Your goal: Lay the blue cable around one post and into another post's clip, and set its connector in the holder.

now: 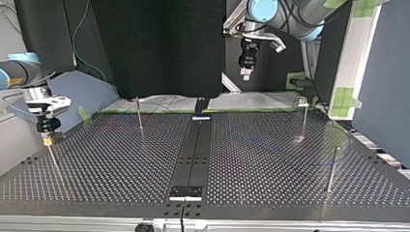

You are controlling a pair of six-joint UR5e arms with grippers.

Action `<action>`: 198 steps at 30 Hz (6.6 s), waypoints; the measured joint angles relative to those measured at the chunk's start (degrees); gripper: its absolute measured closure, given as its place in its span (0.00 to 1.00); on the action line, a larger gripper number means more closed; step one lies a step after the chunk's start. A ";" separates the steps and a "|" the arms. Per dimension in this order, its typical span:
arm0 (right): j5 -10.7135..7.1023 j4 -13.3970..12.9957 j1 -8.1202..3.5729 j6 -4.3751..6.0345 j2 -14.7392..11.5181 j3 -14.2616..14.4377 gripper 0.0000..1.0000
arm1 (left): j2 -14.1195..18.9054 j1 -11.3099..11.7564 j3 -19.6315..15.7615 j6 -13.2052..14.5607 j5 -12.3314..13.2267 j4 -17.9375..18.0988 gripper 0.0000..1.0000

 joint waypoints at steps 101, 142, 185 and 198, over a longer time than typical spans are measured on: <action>19.13 4.02 -0.99 0.72 -4.32 4.82 0.01 | 0.00 -0.04 -0.01 -0.01 0.19 -0.26 0.00; 32.19 -1.72 18.19 -3.96 -15.05 17.99 0.01 | 0.01 -0.40 1.52 0.00 1.53 1.71 0.00; 41.22 -3.58 41.26 -6.77 -7.53 18.21 0.01 | 0.01 0.89 1.59 -0.16 -1.58 0.49 0.00; 42.68 -4.20 47.51 -6.62 -7.26 19.14 0.01 | 0.01 1.47 1.59 0.17 -4.45 -0.88 0.00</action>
